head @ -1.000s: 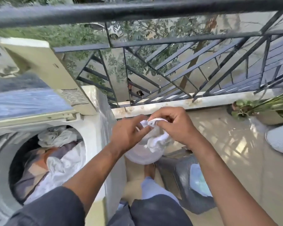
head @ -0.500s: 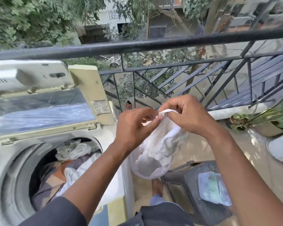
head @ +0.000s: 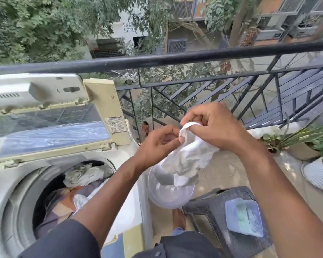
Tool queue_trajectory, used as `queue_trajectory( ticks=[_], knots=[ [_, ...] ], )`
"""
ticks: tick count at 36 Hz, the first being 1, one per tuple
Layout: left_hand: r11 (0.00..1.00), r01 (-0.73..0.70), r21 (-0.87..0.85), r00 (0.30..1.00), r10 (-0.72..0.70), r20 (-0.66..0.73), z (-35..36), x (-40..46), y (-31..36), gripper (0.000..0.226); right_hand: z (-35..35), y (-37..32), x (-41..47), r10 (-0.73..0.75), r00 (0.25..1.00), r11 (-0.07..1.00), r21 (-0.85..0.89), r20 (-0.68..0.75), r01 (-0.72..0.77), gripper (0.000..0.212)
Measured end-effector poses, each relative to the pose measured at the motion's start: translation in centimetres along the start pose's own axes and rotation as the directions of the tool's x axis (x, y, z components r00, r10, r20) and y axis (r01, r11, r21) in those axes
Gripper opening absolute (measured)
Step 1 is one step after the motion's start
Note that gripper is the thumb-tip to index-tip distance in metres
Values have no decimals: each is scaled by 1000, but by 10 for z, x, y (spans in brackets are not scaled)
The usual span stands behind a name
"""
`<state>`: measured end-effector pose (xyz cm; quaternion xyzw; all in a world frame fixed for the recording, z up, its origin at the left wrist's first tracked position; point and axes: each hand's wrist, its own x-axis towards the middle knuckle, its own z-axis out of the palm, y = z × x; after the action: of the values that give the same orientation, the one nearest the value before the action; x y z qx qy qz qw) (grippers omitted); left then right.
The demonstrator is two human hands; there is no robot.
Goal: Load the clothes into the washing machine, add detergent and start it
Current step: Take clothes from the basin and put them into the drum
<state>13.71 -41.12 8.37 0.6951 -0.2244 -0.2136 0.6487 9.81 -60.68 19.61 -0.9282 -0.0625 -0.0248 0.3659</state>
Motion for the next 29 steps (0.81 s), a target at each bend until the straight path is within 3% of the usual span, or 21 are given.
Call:
queue_trajectory(
  ticks=[3,6,8,11,14,18,22,29],
  knots=[
    [983,69,171,992,-86,94,-6,0,-15,25,-1,1,0,-13,999,997,73,-31,15,23],
    [893,89,440,978,-163,131,-18,-4,-38,37,-5,3,0,-32,997,988,150,-73,43,23],
    [834,112,541,973,-203,110,-23,-8,-47,47,-10,8,2,-31,996,985,167,-85,45,21],
    [759,223,612,965,-263,-26,-32,-8,-45,39,-19,20,2,-10,997,990,140,-82,21,22],
    [753,247,610,968,-220,-121,-48,-3,-31,48,-28,36,-1,28,999,994,102,-33,-24,21],
    [815,183,550,979,-203,-25,-68,-2,14,43,-37,62,0,102,994,994,-37,39,-100,16],
    [843,144,518,987,-161,-11,-76,6,47,62,-38,75,3,193,968,971,-177,161,-164,23],
    [900,53,433,998,-31,-58,-60,10,81,39,4,83,5,260,893,961,-184,366,-205,54]
  ],
)
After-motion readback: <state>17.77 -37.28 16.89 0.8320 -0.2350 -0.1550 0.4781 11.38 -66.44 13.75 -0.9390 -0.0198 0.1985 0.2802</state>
